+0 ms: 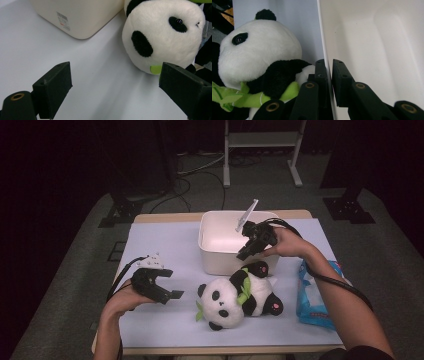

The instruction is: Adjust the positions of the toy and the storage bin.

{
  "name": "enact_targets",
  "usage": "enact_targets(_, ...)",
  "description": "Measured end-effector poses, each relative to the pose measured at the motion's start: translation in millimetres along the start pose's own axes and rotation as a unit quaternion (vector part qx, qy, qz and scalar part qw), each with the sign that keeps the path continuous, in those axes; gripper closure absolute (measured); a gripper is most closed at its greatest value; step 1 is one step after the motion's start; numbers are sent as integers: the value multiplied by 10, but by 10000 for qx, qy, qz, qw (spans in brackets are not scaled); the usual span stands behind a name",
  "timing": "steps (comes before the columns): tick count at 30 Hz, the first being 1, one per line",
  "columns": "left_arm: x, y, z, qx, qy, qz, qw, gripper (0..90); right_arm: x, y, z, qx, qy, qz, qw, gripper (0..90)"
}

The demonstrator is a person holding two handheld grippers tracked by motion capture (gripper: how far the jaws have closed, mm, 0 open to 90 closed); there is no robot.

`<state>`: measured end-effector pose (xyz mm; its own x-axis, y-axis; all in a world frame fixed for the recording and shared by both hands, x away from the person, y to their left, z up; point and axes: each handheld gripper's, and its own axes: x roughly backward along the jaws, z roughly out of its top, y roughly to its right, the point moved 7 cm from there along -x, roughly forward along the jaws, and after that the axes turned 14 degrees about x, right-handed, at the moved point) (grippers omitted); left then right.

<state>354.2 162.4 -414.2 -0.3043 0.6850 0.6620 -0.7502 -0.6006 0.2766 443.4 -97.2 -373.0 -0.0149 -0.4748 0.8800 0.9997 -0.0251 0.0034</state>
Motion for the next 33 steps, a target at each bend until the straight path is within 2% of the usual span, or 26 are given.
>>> enact_targets(5, -5, -6, -7, -11, -15, -5, 10000, 101, 55, 12, -29, -18, 102, -158, 9998, 728)
enact_targets(7, -14, -7, -9, -15, -26, -14, 10000, 101, 129, -8, -29, -42, 265, -201, 9994, 721)
enact_targets(13, -26, -10, -20, -7, -47, 1, 10000, 102, 299, -115, -65, -26, 446, -333, 9984, 696)
enact_targets(16, -27, -8, -21, 8, -41, 8, 10000, 101, 381, -166, -86, 47, 517, -464, 9976, 692)
enact_targets(17, -27, -6, -21, 6, -41, 8, 10000, 101, 415, -179, -93, 85, 517, -582, 9969, 694)
enact_targets(19, -28, -1, -20, -2, -40, 2, 10000, 101, 482, -231, -96, 42, 667, -490, 9966, 695)
enact_targets(22, -29, 9, -19, 1, -34, -7, 10000, 101, 519, -313, -121, 64, 731, -451, 9963, 695)
enact_targets(33, -26, 18, -26, 28, -47, -11, 10000, 101, 418, -561, -196, 94, 763, -168, 9969, 694)
